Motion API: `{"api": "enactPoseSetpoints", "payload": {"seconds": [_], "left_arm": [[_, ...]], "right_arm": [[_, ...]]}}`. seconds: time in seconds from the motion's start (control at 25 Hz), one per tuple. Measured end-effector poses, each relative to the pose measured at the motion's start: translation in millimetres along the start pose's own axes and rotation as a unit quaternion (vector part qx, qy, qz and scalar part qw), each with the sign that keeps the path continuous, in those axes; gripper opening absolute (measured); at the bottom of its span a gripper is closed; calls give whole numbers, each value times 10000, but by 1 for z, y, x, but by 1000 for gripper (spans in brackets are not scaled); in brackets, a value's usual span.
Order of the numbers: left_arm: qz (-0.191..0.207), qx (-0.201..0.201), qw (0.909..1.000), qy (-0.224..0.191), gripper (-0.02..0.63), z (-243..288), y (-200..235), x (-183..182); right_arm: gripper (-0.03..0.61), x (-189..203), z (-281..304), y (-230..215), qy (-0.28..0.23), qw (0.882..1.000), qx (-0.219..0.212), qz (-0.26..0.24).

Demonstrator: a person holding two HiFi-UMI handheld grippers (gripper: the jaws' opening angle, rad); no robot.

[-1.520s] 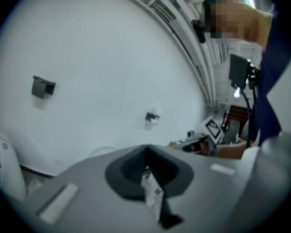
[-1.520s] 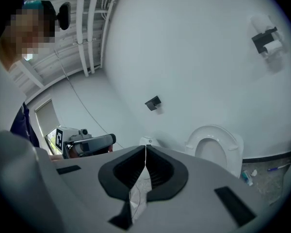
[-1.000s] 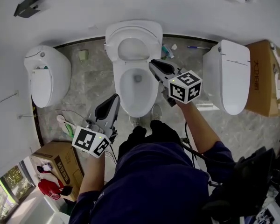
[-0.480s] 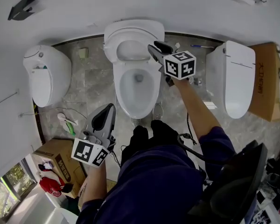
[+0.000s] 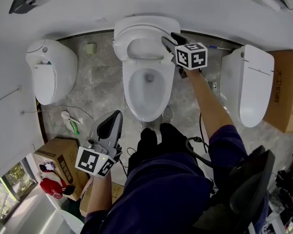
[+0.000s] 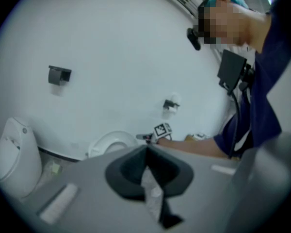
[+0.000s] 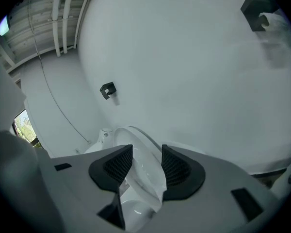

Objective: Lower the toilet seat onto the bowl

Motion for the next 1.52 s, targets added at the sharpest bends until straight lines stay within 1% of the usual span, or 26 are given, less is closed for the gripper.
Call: {"api": "enactPoseSetpoints", "payload": {"seconds": [0.44, 0.68, 1.04, 1.52], "left_arm": [[-62, -184, 9997, 170, 2, -18, 9, 15], [-126, -186, 9995, 220, 2, -25, 16, 18], [-59, 50, 9998, 185, 2, -28, 19, 10], [64, 397, 9991, 111, 2, -46, 24, 2]], "right_arm": [[160, 17, 35, -11, 185, 9995, 206, -136], [158, 19, 39, -9, 142, 9988, 469, -73], [153, 26, 25, 5, 220, 9985, 500, -95], [160, 46, -12, 42, 270, 9978, 593, -155]]}}
Point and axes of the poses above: the fingertips, and each gripper's own axes: z forward along the fingers, y to its left, x out of its underside, the point moved 9 cm from there along -z, backward along the fingers, and after that the axes turned 9 degrees about -y, right-handed, at the moved point
